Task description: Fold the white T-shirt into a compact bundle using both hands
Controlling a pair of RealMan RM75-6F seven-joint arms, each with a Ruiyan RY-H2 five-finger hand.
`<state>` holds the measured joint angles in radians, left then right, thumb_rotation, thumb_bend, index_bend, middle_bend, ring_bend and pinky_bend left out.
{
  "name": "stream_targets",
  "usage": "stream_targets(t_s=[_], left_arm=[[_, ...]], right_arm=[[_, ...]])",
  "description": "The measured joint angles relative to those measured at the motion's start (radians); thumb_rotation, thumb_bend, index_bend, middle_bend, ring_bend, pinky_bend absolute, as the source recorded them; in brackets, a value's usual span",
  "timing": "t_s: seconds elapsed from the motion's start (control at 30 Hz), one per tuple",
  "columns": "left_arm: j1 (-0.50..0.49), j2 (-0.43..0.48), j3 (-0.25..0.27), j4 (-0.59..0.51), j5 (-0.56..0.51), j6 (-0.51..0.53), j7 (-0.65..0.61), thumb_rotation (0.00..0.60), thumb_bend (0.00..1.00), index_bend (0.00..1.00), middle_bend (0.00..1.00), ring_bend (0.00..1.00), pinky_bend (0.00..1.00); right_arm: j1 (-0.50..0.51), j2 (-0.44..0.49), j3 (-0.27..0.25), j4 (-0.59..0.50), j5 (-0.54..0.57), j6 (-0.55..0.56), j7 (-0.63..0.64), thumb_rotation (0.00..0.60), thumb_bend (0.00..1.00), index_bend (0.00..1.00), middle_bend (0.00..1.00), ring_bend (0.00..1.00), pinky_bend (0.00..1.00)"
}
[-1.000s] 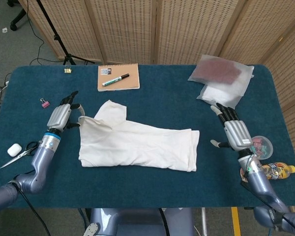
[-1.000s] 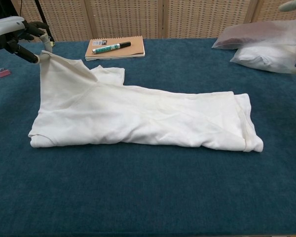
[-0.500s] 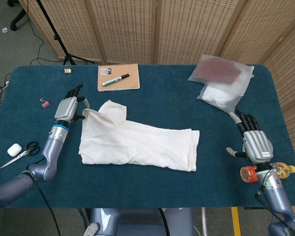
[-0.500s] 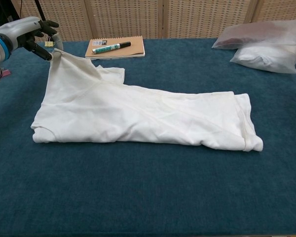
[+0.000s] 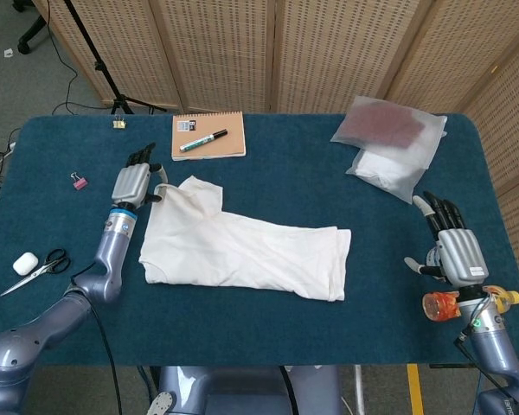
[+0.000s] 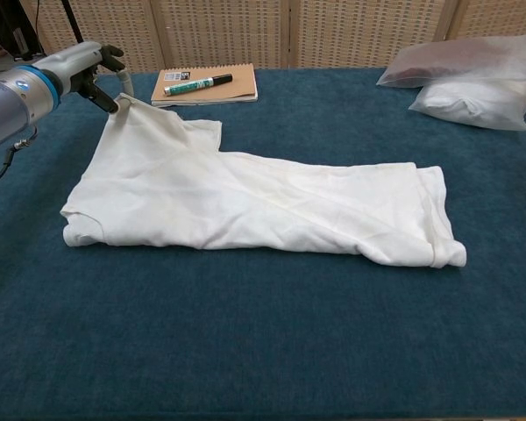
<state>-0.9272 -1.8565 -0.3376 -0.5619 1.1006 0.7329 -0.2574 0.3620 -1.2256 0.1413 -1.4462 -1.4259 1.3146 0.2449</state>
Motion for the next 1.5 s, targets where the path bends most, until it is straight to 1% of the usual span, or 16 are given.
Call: stream_targets(t_s=[0.1,0.13,0.17,0.27,0.3,0.33,0.47,0.63,0.73,0.83,1.03,1.13,1.2,1.3,1.4,1.5], left_arm=[[-0.03,-0.043,-0.002,0.076,0.01,-0.023,-0.021,0.6,0.49,0.71,0.0,0.0,0.0],[-0.038,-0.054,-0.001,0.097,0.015,-0.027,-0.027,0.6,0.46,0.65,0.0,0.0,0.0],[-0.047,-0.064,0.0,0.117,0.021,-0.029,-0.032,0.6,0.43,0.57,0.0,0.0,0.0],[-0.073,-0.091,0.011,0.173,0.049,-0.051,-0.051,0.6,0.25,0.12,0.0,0.0,0.0],[-0.082,-0.098,0.016,0.189,0.06,-0.059,-0.06,0.6,0.2,0.04,0.0,0.0,0.0],[-0.087,-0.102,0.019,0.199,0.068,-0.062,-0.065,0.6,0.17,0.0,0.0,0.0,0.0],[-0.093,-0.111,0.025,0.214,0.086,-0.044,-0.093,0.6,0.11,0.0,0.0,0.0,0.0],[-0.085,-0.096,0.034,0.199,0.114,0.003,-0.162,0.6,0.1,0.0,0.0,0.0,0.0],[-0.061,-0.064,0.054,0.162,0.15,0.064,-0.218,0.6,0.11,0.0,0.0,0.0,0.0],[-0.015,-0.004,0.099,0.1,0.212,0.147,-0.283,0.6,0.14,0.04,0.0,0.0,0.0],[0.111,0.161,0.218,-0.069,0.335,0.297,-0.384,0.6,0.2,0.28,0.0,0.0,0.0],[0.18,0.23,0.275,-0.138,0.381,0.354,-0.419,0.6,0.23,0.38,0.0,0.0,0.0],[0.221,0.262,0.313,-0.169,0.408,0.38,-0.439,0.6,0.25,0.43,0.0,0.0,0.0],[0.269,0.283,0.356,-0.183,0.441,0.419,-0.453,0.6,0.25,0.43,0.0,0.0,0.0],[0.301,0.286,0.391,-0.169,0.471,0.442,-0.452,0.6,0.25,0.44,0.0,0.0,0.0],[0.314,0.275,0.408,-0.139,0.486,0.444,-0.455,0.6,0.24,0.44,0.0,0.0,0.0]], right_arm=[[0.0,0.001,0.003,0.003,0.002,-0.005,0.004,0.6,0.16,0.02,0.0,0.0,0.01],[0.0,0.0,0.004,0.004,0.002,-0.006,0.003,0.6,0.16,0.02,0.0,0.0,0.01],[0.0,0.0,0.004,0.004,0.003,-0.008,0.004,0.6,0.16,0.02,0.0,0.0,0.01],[0.0,0.001,0.005,0.005,0.003,-0.014,0.006,0.6,0.16,0.02,0.0,0.0,0.01],[0.001,0.001,0.006,0.005,0.003,-0.015,0.006,0.6,0.16,0.02,0.0,0.0,0.01],[0.001,0.001,0.006,0.005,0.003,-0.016,0.006,0.6,0.16,0.02,0.0,0.0,0.01],[0.0,0.001,0.007,0.004,0.002,-0.021,0.01,0.6,0.16,0.04,0.0,0.0,0.01],[-0.001,0.0,0.006,0.003,-0.003,-0.02,0.006,0.6,0.16,0.04,0.0,0.0,0.01],[-0.002,-0.001,0.006,0.001,-0.007,-0.018,0.003,0.6,0.16,0.04,0.0,0.0,0.01],[-0.002,-0.002,0.005,-0.003,-0.009,-0.019,-0.002,0.6,0.16,0.04,0.0,0.0,0.01],[-0.001,-0.003,0.004,-0.012,-0.013,-0.023,-0.009,0.6,0.16,0.04,0.0,0.0,0.01],[0.0,-0.004,0.004,-0.014,-0.016,-0.024,-0.014,0.6,0.16,0.04,0.0,0.0,0.01],[0.0,-0.005,0.003,-0.017,-0.018,-0.024,-0.016,0.6,0.16,0.04,0.0,0.0,0.01],[0.001,-0.006,0.002,-0.02,-0.021,-0.025,-0.019,0.6,0.16,0.04,0.0,0.0,0.01],[0.002,-0.008,0.0,-0.022,-0.023,-0.029,-0.022,0.6,0.16,0.04,0.0,0.0,0.01],[0.002,-0.009,0.0,-0.024,-0.025,-0.029,-0.026,0.6,0.16,0.04,0.0,0.0,0.01]])
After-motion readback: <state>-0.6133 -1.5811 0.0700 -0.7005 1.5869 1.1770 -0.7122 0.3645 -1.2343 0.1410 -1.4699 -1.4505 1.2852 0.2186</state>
